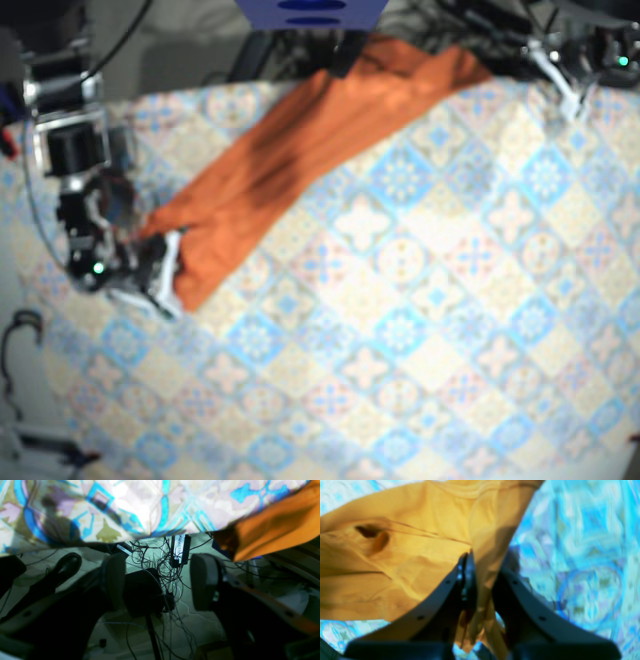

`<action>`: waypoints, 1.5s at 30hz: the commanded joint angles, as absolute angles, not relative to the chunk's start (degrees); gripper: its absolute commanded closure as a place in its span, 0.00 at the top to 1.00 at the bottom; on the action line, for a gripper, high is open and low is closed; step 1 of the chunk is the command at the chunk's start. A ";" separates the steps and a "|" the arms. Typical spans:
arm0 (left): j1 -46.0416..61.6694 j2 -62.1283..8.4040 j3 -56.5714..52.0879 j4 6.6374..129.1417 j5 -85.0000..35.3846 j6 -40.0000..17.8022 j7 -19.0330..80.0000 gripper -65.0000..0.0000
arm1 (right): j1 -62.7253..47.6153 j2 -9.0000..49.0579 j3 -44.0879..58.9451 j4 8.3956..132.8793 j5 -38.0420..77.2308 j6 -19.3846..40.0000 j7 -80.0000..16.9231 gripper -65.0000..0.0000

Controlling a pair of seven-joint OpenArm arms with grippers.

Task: Fold the T-shirt properly
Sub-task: 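Drag the strip end away from the robot with the right gripper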

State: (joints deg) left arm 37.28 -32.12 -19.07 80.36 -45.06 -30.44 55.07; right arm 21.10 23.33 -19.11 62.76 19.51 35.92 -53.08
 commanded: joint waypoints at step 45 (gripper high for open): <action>40.04 -26.77 -19.65 80.92 -45.41 -30.55 54.73 0.61 | 47.43 13.32 -33.10 45.49 1.01 32.66 -31.60 0.04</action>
